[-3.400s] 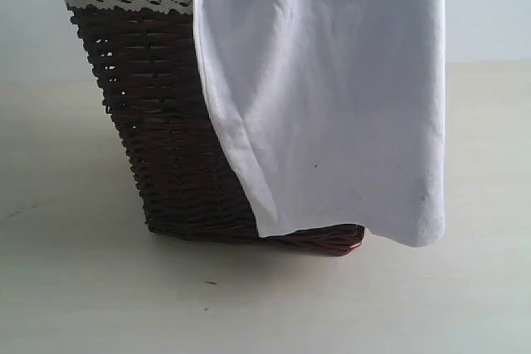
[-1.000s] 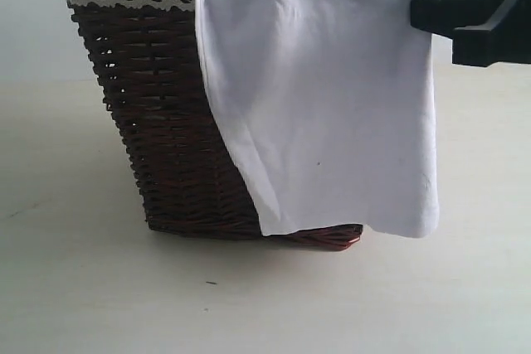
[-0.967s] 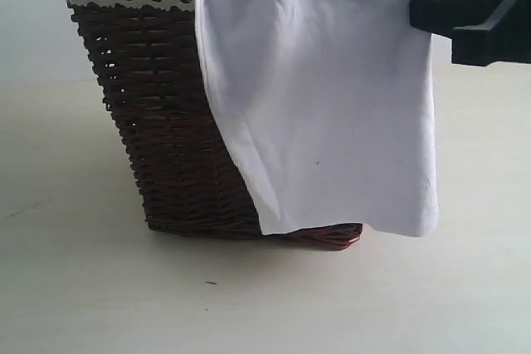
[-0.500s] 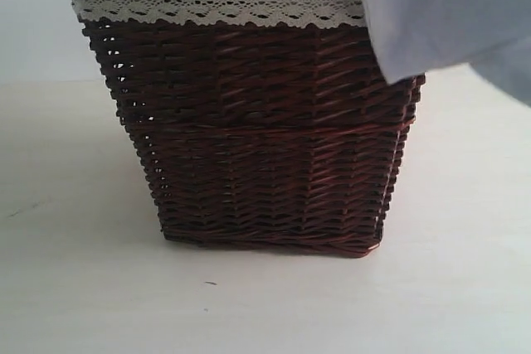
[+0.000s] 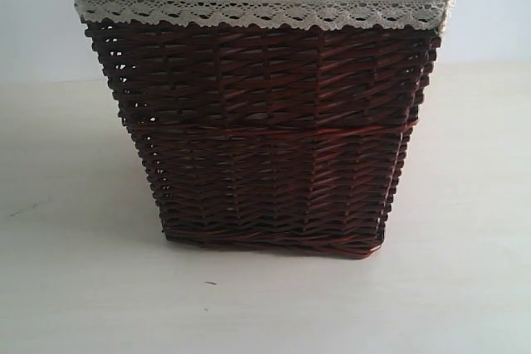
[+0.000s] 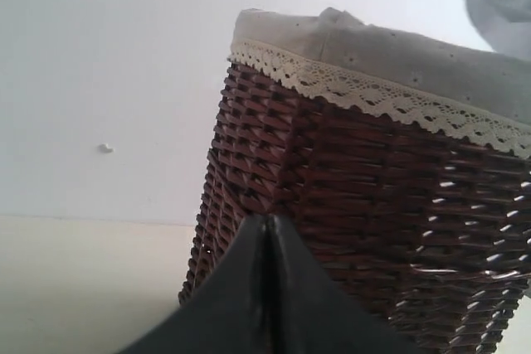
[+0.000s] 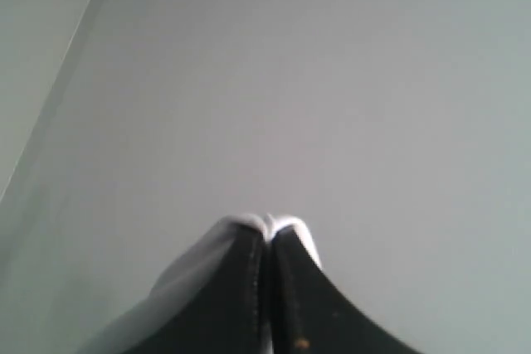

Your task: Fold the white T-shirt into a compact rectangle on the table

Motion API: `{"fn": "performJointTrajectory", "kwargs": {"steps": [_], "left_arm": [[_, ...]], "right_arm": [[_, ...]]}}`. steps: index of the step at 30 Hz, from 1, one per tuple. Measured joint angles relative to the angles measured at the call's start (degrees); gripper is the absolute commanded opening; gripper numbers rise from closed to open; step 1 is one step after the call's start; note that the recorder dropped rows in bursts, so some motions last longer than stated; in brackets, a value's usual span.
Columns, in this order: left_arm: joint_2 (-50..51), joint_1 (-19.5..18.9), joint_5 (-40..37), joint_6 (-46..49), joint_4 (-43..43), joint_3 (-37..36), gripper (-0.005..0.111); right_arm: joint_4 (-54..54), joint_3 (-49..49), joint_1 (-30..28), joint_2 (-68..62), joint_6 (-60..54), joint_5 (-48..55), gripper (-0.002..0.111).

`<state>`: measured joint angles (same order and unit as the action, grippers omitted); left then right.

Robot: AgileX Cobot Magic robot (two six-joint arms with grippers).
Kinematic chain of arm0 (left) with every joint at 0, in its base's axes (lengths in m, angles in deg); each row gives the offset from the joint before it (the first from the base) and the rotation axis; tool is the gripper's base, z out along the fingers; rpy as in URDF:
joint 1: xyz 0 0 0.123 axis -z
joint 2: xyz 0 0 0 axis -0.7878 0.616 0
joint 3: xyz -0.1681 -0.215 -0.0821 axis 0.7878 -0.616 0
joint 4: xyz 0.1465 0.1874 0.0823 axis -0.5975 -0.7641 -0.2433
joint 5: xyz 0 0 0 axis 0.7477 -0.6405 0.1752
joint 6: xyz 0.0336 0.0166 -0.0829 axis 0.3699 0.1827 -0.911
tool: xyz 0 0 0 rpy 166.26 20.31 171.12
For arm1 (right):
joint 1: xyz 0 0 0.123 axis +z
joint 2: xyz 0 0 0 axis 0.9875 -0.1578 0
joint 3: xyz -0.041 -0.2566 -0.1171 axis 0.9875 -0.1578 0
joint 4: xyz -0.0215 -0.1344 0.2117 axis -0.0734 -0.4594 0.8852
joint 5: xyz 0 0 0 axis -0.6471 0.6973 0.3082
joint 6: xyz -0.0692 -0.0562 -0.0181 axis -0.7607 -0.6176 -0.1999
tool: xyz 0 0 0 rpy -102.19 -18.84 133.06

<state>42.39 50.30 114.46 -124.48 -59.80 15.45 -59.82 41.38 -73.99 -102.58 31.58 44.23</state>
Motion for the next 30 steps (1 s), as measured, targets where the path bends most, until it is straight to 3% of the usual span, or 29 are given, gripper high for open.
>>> {"fn": "performJointTrajectory", "kwargs": {"steps": [5,8,12,17,30], "left_arm": [[0.39,0.0,0.62,1.31,-0.47,0.0,0.0],[0.39,0.0,0.62,1.44,-1.33,0.0,0.0],[0.39,0.0,0.62,0.7,-3.31,0.0,0.0],[0.39,0.0,0.62,-0.85,-5.77,0.0,0.0],[0.39,0.0,0.73,-1.2,-6.18,0.0,0.0]], "right_arm": [[0.97,5.87,0.0,0.38,0.7,-2.58,0.0],[1.44,5.64,0.0,0.0,0.7,-16.42,0.0],[1.59,1.28,0.0,-1.05,0.7,-26.1,0.0],[0.63,-7.27,0.0,-2.1,0.7,-33.98,0.0],[-0.17,-41.88,2.43,5.05,-11.64,-34.01,0.0]]}}
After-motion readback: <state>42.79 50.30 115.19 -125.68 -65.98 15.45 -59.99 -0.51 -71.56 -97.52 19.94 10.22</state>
